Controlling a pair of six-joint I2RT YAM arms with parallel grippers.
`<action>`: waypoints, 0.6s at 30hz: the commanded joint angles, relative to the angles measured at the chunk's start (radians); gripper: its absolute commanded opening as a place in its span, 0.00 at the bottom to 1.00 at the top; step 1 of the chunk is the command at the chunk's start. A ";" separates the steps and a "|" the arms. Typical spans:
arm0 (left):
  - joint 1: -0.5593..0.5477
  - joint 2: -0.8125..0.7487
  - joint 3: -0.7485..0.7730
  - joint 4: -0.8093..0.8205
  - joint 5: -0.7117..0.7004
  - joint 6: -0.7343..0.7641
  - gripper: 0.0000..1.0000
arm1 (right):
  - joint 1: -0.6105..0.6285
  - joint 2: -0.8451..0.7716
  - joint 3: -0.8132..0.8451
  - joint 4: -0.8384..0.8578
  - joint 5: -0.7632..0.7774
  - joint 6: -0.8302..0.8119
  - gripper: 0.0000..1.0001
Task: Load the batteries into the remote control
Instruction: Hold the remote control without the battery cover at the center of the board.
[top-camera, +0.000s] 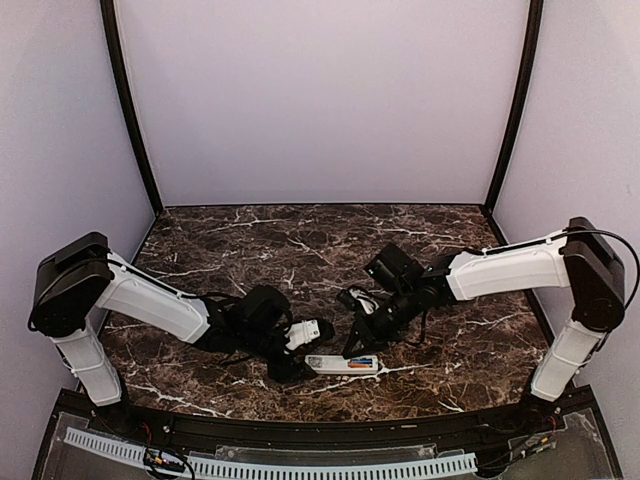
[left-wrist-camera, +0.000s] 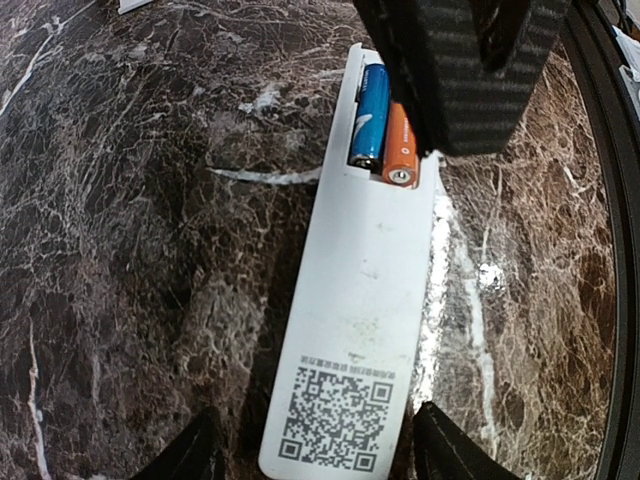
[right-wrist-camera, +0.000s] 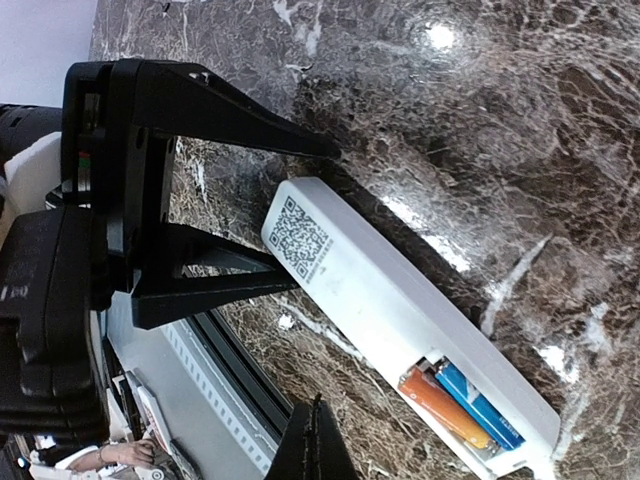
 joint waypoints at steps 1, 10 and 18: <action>-0.005 -0.012 -0.010 0.014 -0.001 0.029 0.64 | 0.014 0.037 0.042 0.011 -0.022 -0.020 0.00; -0.004 0.020 0.007 0.021 0.047 0.047 0.64 | 0.013 0.064 0.023 -0.006 0.000 -0.025 0.00; -0.004 0.027 0.014 0.016 0.056 0.062 0.62 | 0.007 0.096 0.018 -0.003 0.010 -0.041 0.00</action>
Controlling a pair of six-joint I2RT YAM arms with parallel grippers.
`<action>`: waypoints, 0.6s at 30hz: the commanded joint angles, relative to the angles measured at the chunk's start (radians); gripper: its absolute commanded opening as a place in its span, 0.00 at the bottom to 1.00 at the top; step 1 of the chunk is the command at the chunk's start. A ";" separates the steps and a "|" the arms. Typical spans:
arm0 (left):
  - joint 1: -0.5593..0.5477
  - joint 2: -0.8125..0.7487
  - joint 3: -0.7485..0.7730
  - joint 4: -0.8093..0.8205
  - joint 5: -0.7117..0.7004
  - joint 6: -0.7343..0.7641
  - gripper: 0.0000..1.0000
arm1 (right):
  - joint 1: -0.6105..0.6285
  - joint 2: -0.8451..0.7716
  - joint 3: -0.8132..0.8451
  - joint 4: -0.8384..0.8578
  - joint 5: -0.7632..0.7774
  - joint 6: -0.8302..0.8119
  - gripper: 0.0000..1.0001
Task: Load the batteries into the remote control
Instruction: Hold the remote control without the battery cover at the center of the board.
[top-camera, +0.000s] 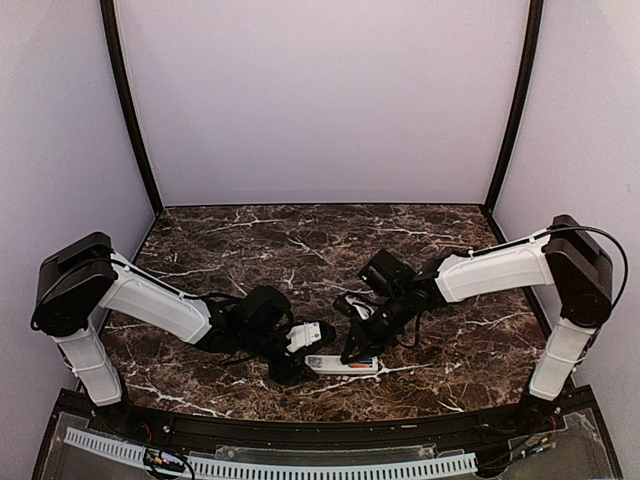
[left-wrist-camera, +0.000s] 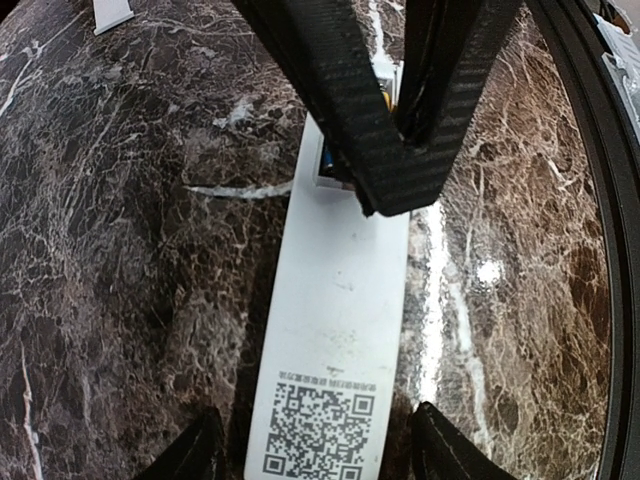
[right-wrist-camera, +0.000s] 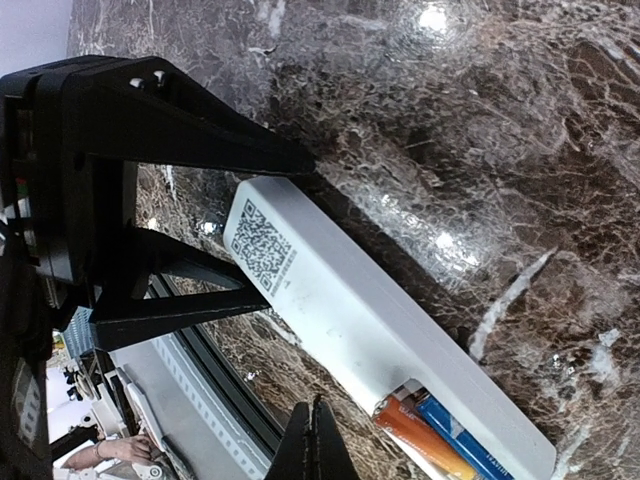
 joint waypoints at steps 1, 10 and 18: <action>-0.004 0.012 0.015 -0.011 0.021 0.018 0.62 | -0.002 0.020 -0.010 0.000 0.021 -0.024 0.00; -0.004 0.014 0.014 -0.023 0.017 0.030 0.58 | -0.018 0.030 -0.020 0.007 0.027 -0.035 0.00; -0.004 0.016 0.018 -0.033 0.026 0.045 0.54 | -0.022 0.039 -0.027 0.003 0.037 -0.046 0.00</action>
